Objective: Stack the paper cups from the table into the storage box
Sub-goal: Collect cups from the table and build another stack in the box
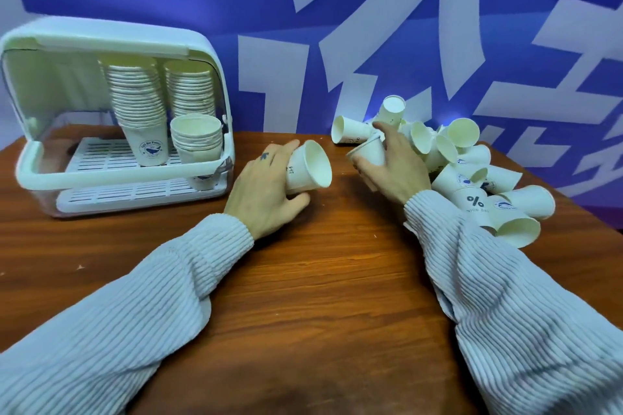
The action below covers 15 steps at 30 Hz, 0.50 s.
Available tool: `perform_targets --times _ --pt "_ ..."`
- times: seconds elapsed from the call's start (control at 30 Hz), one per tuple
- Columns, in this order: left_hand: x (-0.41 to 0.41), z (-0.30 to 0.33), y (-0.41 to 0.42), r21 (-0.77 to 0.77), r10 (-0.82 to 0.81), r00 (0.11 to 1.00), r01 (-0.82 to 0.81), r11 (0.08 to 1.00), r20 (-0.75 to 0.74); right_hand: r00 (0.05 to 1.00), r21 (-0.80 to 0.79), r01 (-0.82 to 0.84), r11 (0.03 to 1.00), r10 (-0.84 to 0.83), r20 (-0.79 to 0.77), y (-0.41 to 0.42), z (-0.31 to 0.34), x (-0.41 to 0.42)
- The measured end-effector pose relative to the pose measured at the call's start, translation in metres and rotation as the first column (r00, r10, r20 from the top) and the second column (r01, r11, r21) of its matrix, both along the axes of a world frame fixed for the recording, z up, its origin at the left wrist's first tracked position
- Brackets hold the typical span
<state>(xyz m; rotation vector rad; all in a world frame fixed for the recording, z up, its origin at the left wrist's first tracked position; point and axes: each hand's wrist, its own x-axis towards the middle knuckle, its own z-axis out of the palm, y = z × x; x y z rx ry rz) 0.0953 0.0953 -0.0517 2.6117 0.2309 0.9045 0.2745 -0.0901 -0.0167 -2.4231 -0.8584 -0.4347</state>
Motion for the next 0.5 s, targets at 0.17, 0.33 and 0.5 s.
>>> perform_targets --times 0.17,0.33,0.5 --pt "-0.026 0.028 0.002 -0.246 0.116 0.961 -0.052 0.968 0.252 0.963 0.424 -0.207 0.881 0.260 -0.070 0.029 0.021 -0.030" --pt "-0.056 0.047 0.039 -0.351 0.228 0.820 -0.036 0.936 0.525 0.876 0.444 -0.429 0.787 0.483 -0.008 0.091 0.039 -0.065" --pt "-0.071 0.064 0.077 -0.483 0.360 0.672 -0.003 0.875 0.647 0.820 0.351 -0.554 0.755 0.567 0.076 0.147 0.044 -0.100"
